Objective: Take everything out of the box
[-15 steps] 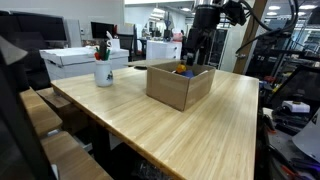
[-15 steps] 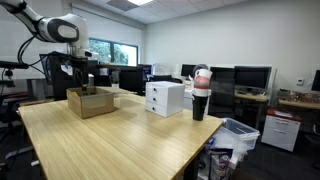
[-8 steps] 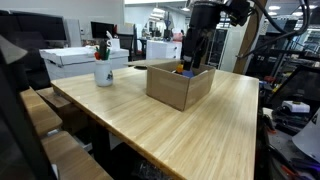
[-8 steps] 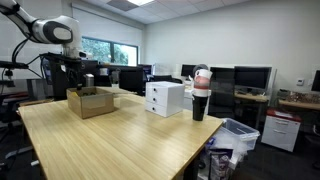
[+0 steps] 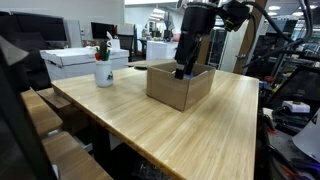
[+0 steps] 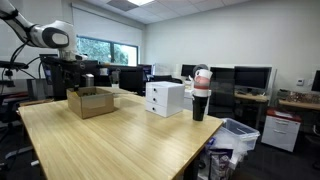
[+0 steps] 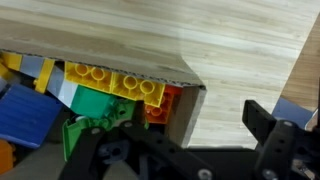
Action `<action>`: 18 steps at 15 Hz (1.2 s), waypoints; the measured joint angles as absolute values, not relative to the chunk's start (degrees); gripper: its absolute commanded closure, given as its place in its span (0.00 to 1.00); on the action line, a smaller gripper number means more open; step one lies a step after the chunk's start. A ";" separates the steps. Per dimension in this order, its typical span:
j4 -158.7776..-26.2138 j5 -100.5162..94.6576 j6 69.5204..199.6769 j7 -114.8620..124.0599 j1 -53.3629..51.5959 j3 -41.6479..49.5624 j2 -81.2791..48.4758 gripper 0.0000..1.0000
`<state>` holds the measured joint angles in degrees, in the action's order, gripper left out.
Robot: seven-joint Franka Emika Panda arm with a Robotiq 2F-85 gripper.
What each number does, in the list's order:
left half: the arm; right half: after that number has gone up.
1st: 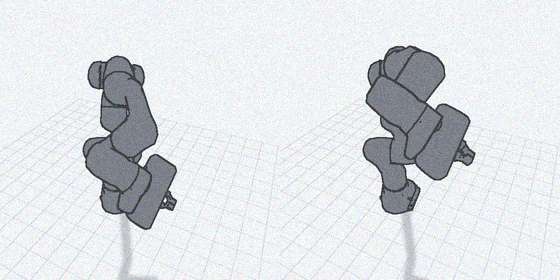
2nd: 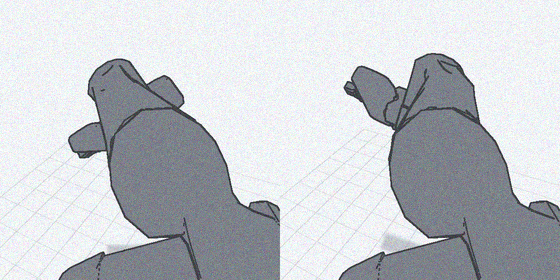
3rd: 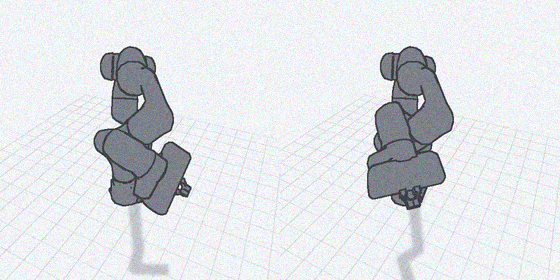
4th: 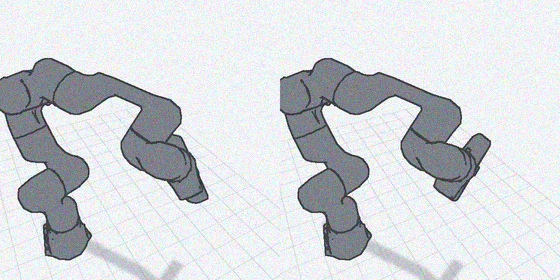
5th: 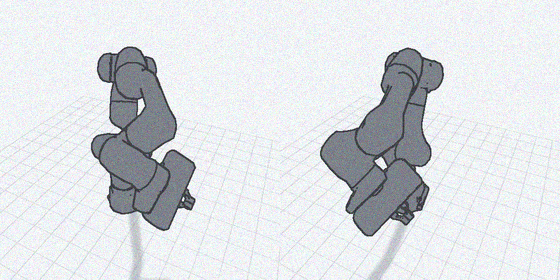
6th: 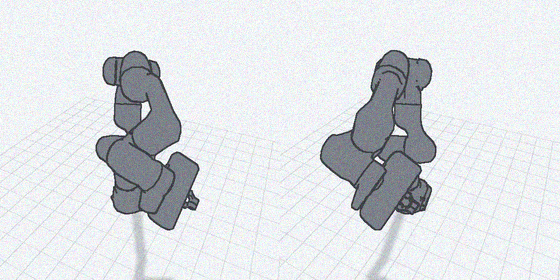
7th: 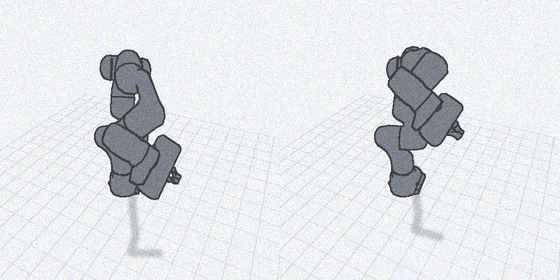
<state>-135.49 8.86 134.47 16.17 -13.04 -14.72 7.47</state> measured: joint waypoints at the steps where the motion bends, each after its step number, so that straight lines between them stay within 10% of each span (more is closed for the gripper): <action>1: -135.36 8.81 134.47 16.17 -13.06 -14.80 7.12 0.00; 18: -131.99 8.36 134.50 16.17 -14.93 -16.41 2.35 0.11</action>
